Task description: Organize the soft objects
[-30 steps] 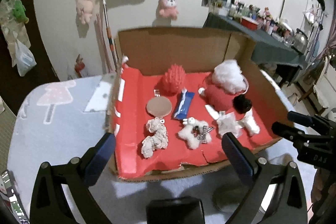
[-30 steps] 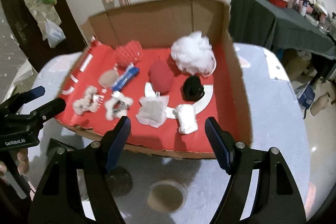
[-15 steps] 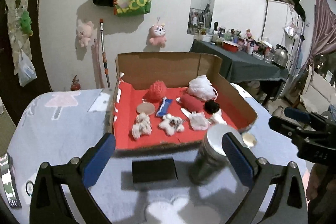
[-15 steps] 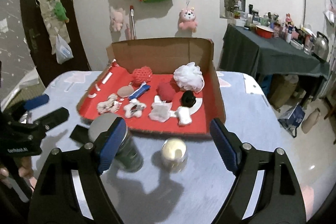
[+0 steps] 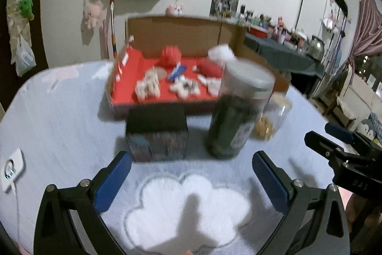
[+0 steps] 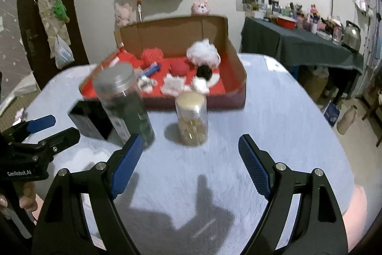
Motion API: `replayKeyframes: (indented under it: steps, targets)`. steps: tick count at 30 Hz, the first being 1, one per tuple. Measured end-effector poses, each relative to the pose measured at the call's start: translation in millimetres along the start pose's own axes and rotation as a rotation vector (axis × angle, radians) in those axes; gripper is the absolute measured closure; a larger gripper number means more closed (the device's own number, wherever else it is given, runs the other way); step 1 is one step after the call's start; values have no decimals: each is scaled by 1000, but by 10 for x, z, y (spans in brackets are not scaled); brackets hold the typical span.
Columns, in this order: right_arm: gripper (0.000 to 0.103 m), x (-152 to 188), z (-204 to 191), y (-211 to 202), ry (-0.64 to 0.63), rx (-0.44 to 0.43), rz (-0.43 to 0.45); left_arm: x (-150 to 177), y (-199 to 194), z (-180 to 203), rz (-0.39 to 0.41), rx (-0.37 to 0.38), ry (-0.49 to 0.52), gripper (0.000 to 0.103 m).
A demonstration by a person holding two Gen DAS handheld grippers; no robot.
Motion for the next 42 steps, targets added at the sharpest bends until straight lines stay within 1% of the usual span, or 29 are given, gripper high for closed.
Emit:
replayKeyframes:
  steps: [3,5,8,14,18,23,27,42]
  targets:
    - [21,167,-12,166,-7,11,-40,163,193,-6,-57,-4,-18,0]
    - [21,264,-12,283,-7,9,-70,244,282,-32,-81,-18,-26,0]
    - [21,386,-20,425,-15,13,-104,329,390,-63,-104,-54,-29,0]
    - [21,511,-32,625,-14,16,-148,402,511,-103,-132,-120,-19,0]
    - [20,524,-35,672,-33,37,-142,425,527,-111,-132,-149,-6,0]
    - [15,518,-21,718,-39,44,-134,434,537,-120,-128,-158,-12,0]
    - [15,521,-12,722,-37,44,-128,428,536,-136,-124,-171,-28,0]
    - [14,529,11,713,-13,53,-119,442,515,-132,-116,-193,-22,0]
Point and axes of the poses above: each gripper's, at about its wrist camera, not at the fingertips, and y roughly the way its jaws point, z to its right, x to its underside, the point moved 5 cm from there along y, roughly the way its jaws point, and after that the axes turned 3 degrees about x, right-handed, at the moved point
